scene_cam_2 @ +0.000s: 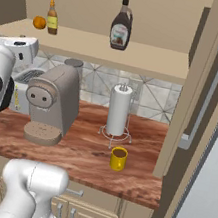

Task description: Pick the syrup bottle and honey bottle from the cabinet and place them next to the mug.

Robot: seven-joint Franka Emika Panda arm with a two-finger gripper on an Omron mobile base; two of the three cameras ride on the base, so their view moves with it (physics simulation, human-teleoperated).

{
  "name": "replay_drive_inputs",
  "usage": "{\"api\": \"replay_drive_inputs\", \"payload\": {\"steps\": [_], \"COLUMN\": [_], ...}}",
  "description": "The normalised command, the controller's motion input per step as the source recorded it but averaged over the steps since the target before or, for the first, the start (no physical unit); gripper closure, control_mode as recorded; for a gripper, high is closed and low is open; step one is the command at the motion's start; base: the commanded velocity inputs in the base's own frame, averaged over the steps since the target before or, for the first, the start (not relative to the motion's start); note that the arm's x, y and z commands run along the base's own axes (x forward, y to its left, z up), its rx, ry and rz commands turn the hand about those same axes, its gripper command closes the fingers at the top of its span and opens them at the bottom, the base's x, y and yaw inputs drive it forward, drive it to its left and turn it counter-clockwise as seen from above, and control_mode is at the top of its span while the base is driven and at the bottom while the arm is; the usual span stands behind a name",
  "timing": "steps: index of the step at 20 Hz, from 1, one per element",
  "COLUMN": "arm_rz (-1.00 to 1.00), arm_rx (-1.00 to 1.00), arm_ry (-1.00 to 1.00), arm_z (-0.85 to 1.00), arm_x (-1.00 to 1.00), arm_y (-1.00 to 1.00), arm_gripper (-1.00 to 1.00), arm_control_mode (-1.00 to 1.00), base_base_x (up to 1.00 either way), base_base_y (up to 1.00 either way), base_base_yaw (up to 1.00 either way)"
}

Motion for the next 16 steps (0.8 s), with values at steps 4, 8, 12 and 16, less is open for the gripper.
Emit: {"api": "replay_drive_inputs", "payload": {"steps": [4,8,12,16], "arm_rz": [-0.08,0.0,-0.05,-0.03], "arm_rx": [0.0,0.0,0.0,0.0], "arm_ry": [0.0,0.01,0.0,0.0], "arm_z": [0.37,0.0,0.11,0.05], "arm_x": [0.0,0.01,0.27,0.35], "arm_y": [0.03,0.02,0.0,0.0], "arm_gripper": [-1.0,-1.0,-1.0,-1.0], "arm_control_mode": [-1.0,-1.0,-1.0,-1.0], "base_base_x": [0.0,0.0,0.0,0.0], "base_base_y": [0.0,0.0,0.0,0.0], "base_base_yaw": [0.0,0.0,0.0,0.0]}}
